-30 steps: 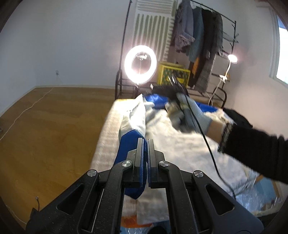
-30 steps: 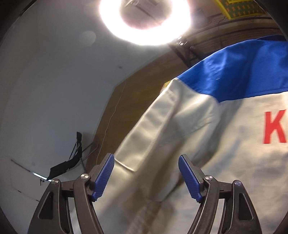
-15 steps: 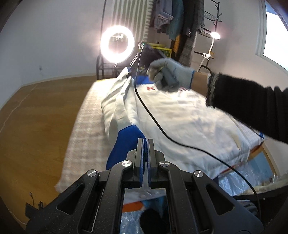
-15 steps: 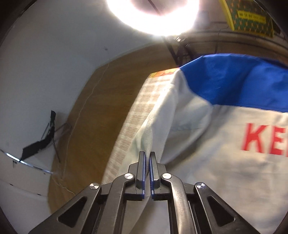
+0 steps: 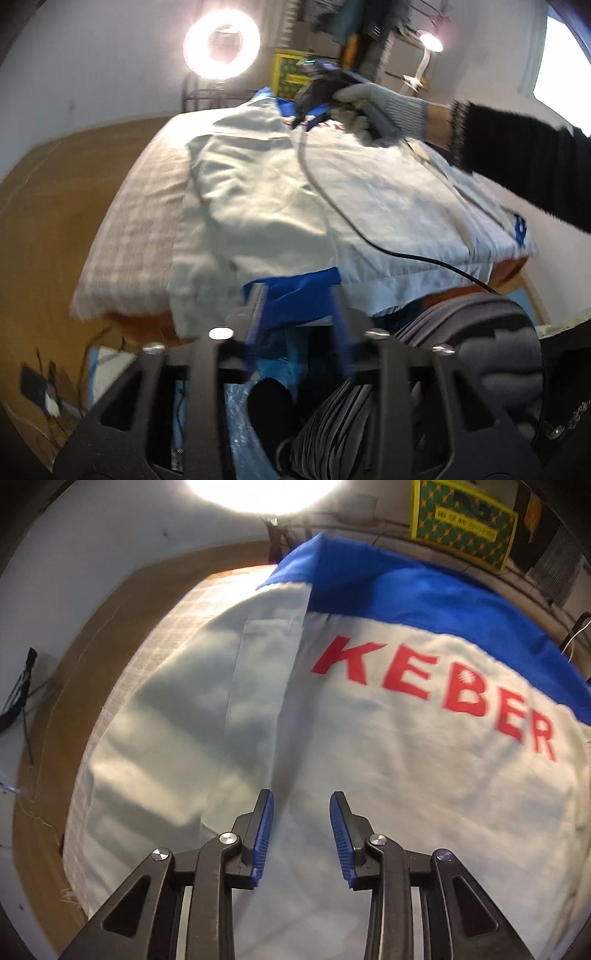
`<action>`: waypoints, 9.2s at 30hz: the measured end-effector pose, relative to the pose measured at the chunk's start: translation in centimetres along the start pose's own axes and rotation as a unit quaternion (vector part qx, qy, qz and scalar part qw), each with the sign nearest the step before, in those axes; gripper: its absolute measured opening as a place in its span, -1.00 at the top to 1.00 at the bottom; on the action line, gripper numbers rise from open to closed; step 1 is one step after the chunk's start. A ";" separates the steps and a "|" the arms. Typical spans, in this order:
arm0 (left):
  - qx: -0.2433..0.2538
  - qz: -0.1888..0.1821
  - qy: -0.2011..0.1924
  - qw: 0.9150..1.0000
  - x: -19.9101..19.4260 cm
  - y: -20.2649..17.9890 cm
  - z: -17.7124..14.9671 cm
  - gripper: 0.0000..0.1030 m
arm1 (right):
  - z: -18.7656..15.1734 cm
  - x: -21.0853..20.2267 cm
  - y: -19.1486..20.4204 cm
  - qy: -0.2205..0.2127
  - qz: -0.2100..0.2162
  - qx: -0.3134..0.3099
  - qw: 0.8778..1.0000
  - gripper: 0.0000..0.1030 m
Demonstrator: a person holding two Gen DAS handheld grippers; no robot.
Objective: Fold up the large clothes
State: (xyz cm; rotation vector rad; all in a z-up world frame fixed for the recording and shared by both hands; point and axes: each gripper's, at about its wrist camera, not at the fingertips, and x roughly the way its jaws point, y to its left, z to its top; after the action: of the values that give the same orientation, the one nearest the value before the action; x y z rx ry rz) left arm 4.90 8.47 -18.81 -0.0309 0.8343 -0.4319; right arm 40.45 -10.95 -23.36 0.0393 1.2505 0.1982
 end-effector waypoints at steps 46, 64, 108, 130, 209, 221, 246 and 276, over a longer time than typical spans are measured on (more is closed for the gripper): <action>-0.283 -0.075 0.070 0.954 6.4 9.7 -4.0 0.83 | -2.9 0.7 1.9 -0.014 0.050 0.008 0.999 0.88; -0.297 -0.045 0.047 0.953 8.9 10.1 -4.0 0.55 | -7.8 -5.5 3.2 -0.049 0.067 -0.037 0.996 0.25; -0.336 -0.029 -0.057 0.940 6.1 12.5 -6.7 -0.38 | -21.0 -1.6 12.0 -0.003 0.074 -0.134 0.988 0.34; -0.424 -0.257 -0.073 0.865 11.6 17.8 -7.4 -0.32 | -21.3 -2.4 11.6 -0.006 0.073 -0.110 0.991 0.34; -0.046 -0.120 -0.063 0.990 2.9 -3.9 3.3 0.76 | -10.5 -3.8 8.7 -0.069 0.155 0.030 0.985 0.95; 0.039 -0.135 -0.005 0.990 5.2 -10.9 2.5 0.76 | -18.2 -2.9 -5.0 -0.078 0.210 0.230 0.947 0.96; -0.010 -0.075 -0.008 0.997 -2.5 -4.6 0.3 0.57 | -17.2 -8.0 -5.2 -0.108 0.080 0.110 0.985 0.27; -0.007 -0.080 -0.020 0.997 1.6 -5.7 6.1 0.58 | -24.8 -22.4 -7.6 -0.226 0.101 0.087 0.965 0.22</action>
State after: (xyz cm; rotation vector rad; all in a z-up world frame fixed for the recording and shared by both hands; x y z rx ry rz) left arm 8.21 1.81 -14.76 -0.1192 0.7982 -0.5751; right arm 11.28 -24.15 -11.22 0.3463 0.8038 0.2393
